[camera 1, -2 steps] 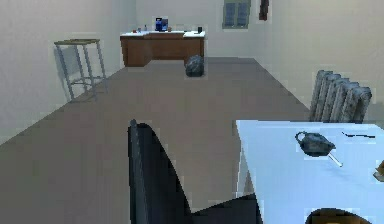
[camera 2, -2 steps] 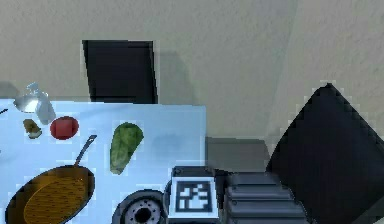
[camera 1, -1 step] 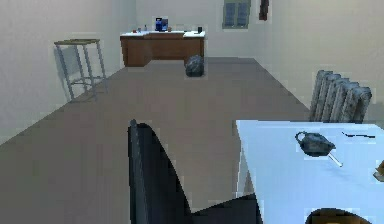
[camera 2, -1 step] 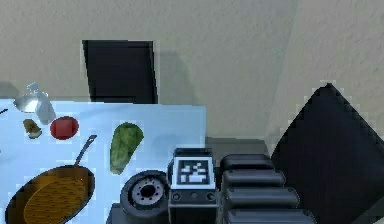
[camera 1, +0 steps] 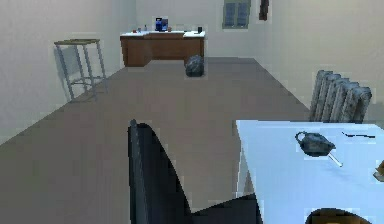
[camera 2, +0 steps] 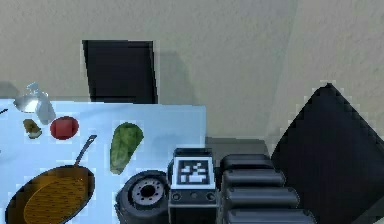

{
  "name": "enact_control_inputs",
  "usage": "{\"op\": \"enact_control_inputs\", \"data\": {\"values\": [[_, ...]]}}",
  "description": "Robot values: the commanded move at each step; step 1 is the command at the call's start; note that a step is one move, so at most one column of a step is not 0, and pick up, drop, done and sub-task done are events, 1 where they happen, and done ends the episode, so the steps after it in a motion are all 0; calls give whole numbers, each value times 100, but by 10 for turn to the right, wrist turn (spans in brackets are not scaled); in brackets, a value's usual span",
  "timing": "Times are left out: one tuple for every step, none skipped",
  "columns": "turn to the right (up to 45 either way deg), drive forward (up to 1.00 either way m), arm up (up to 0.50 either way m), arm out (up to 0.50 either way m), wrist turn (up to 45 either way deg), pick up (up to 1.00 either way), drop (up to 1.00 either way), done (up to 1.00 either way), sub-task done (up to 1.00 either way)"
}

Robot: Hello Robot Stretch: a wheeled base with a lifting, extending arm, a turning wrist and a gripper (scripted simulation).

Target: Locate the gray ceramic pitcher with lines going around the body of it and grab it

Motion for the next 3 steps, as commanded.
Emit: {"op": "enact_control_inputs", "data": {"values": [[0,0,0,0,450,0,0,0,0],[0,0,0,0,450,0,0,0,0],[0,0,0,0,450,0,0,0,0]]}}
